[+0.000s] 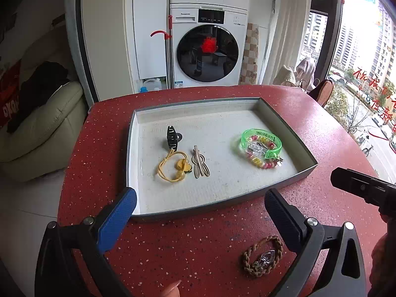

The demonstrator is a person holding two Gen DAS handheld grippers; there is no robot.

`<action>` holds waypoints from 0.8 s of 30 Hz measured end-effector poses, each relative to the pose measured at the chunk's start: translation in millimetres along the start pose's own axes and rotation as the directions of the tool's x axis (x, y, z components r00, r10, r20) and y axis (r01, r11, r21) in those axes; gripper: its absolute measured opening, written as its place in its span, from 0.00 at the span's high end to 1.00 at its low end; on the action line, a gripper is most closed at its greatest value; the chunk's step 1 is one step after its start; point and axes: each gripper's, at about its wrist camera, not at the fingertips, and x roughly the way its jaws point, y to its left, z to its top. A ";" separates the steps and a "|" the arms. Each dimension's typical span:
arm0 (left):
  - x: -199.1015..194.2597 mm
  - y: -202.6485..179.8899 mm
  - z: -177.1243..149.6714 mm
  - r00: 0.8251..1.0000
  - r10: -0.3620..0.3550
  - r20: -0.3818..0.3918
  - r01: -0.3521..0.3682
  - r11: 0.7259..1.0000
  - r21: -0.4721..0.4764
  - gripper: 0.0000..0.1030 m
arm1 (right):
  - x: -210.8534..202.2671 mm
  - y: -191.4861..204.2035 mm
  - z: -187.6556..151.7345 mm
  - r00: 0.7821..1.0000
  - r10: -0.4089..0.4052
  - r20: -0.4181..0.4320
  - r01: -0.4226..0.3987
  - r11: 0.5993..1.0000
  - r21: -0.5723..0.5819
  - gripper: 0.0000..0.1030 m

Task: Organize jewelry
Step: 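Withdraw both grippers from the tray toward the braided bracelet and pendants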

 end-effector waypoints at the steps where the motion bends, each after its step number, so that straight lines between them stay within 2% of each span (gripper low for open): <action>1: -2.3 -1.0 -4.1 1.000 0.002 -0.002 -0.002 1.000 0.002 0.00 | -2.1 0.0 -2.5 1.000 -0.005 0.000 0.005 1.000 -0.005 0.11; 3: -4.9 -3.0 -12.5 1.000 0.004 -0.010 -0.004 1.000 0.008 0.00 | -5.2 -0.2 -7.9 1.000 -0.004 -0.003 0.004 1.000 -0.010 0.00; 7: -7.9 -6.4 -27.4 0.999 0.032 -0.029 -0.031 0.999 0.041 0.00 | -10.7 -0.8 -17.7 1.000 0.024 0.008 -0.024 1.000 -0.006 0.00; 16: -12.1 -2.3 -56.3 0.997 0.038 -0.060 -0.037 0.999 0.027 0.00 | -14.9 0.1 -31.5 0.998 -0.051 -0.032 0.049 0.997 -0.052 0.00; 24: -11.1 0.0 -76.6 0.994 0.009 -0.108 -0.007 1.000 0.015 0.00 | -12.0 -12.9 -53.0 0.992 -0.090 -0.090 0.086 0.995 -0.051 0.00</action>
